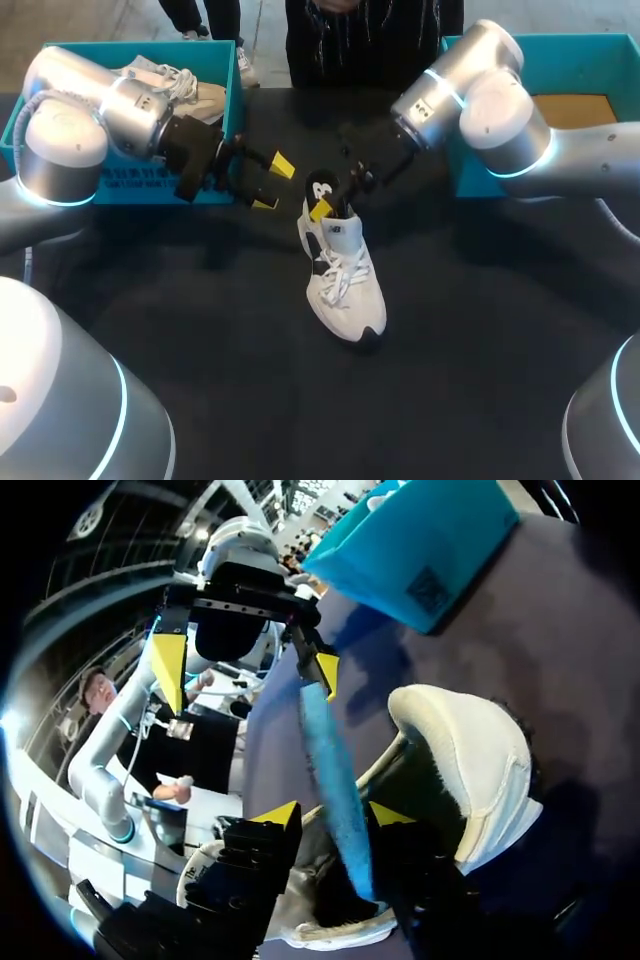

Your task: Take the shoe out of the shoebox, open the shoe tongue, remove and reinsert the insole, then place the shoe into the shoebox

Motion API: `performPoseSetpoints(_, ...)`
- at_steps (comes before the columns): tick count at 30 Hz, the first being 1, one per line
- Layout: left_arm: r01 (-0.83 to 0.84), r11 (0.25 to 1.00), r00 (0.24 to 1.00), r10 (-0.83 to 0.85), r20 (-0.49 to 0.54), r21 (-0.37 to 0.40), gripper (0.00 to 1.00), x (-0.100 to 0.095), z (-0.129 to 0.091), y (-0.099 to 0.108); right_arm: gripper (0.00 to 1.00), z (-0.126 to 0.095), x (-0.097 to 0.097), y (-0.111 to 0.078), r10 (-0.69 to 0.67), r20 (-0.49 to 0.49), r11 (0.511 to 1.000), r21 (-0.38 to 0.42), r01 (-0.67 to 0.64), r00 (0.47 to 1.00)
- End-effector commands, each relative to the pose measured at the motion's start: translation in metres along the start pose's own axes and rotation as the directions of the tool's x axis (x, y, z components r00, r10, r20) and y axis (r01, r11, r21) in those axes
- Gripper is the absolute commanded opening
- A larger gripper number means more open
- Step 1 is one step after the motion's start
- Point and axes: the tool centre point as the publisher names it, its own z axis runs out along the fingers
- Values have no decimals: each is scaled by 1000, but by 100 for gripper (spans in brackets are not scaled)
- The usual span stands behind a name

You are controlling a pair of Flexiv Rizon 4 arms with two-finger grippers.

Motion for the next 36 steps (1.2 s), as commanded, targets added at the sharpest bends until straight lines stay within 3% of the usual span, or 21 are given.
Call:
performPoseSetpoints(1, -3, 1000, 1000, 3, 0, -1, 100, 0, 0, -1, 42, -4, 4, 1, -13, 40, 1000, 2, 13, 999)
performPoseSetpoints(15, -7, 1000, 1000, 7, -6, 0, 100, -2, -2, 0, 41, -22, -1, 7, -29, 110, 999, -32, 32, 994)
performPoseSetpoints(21, -8, 1000, 1000, 8, -9, -2, 100, -2, -3, 0, 21, -17, -5, 17, -47, 88, 999, -16, 49, 995)
performPoseSetpoints(23, -6, 1000, 1000, 6, -9, -2, 100, -2, -3, 0, 0, -16, -7, 18, -48, 82, 999, -8, 48, 996)
performPoseSetpoints(36, -5, 1000, 1000, 5, -10, -5, 100, -1, -4, 0, 0, -6, -9, -3, 6, 48, 999, 33, -8, 999)
